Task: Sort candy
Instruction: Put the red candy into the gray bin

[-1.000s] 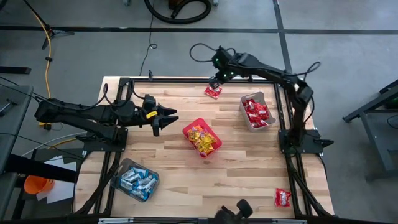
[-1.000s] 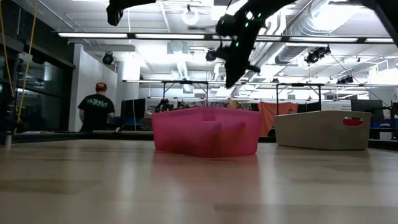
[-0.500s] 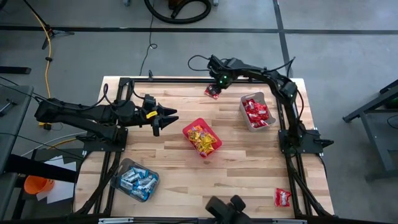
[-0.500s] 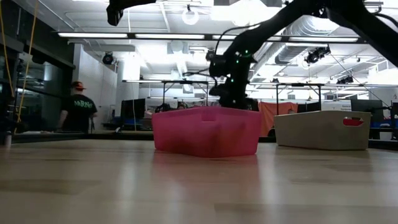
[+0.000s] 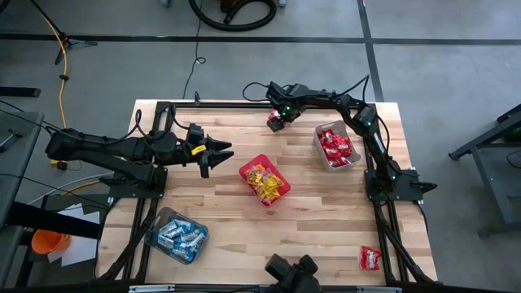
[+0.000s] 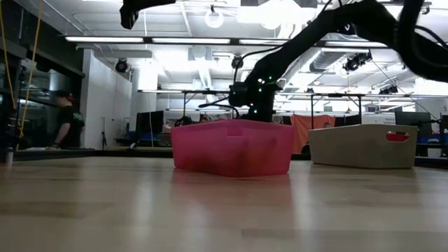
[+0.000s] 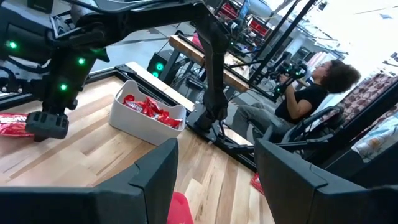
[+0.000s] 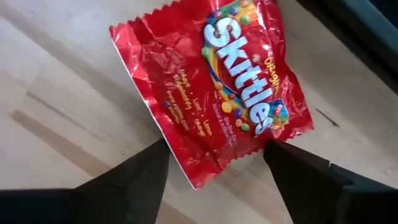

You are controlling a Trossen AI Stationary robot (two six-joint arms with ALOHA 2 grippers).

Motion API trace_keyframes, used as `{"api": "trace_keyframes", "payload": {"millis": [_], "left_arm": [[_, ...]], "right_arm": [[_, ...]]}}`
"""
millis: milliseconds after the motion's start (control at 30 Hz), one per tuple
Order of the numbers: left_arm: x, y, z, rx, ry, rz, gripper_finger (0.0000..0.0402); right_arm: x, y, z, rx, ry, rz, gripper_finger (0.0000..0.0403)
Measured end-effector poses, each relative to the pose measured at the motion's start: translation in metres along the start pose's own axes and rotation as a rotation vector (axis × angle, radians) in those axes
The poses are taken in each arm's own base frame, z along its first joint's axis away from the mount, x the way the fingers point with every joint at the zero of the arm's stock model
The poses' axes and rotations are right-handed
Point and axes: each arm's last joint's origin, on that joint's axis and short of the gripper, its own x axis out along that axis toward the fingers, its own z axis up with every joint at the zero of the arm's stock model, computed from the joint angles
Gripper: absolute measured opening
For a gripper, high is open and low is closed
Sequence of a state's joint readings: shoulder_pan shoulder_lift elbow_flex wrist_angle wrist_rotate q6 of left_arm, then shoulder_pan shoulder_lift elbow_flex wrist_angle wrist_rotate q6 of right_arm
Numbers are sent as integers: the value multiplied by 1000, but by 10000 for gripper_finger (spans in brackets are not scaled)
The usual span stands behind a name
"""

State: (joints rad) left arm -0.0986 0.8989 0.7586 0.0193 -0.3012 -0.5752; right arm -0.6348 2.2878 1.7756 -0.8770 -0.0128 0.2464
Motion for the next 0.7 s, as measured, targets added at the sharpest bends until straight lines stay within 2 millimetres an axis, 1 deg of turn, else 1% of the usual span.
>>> {"api": "trace_keyframes", "payload": {"millis": [67, 133, 267, 300, 400, 467, 567, 700], "left_arm": [[0, 0, 0, 0, 0, 0, 200], [0, 0, 0, 1, -1, 2, 200], [0, 0, 0, 2, -9, 15, 200], [0, 1, 0, 2, -12, 18, 200], [0, 1, 0, 3, -11, 18, 200], [0, 1, 0, 3, -11, 18, 200], [0, 1, 0, 6, -11, 19, 200], [0, 1, 0, 27, -10, 19, 200]], "right_arm": [[1, 0, 0, 9, 5, -5, 245], [0, -2, -2, 12, 13, -23, 198], [-6, -3, -3, -15, 10, -63, 43], [-8, -4, -4, -27, 17, -64, 24], [-21, -11, -7, -34, 35, -85, 21], [-38, -16, -8, -55, 22, -89, 7], [-71, -19, -11, -79, -30, -84, 5], [-124, -21, -15, -88, -173, -66, 2]]}}
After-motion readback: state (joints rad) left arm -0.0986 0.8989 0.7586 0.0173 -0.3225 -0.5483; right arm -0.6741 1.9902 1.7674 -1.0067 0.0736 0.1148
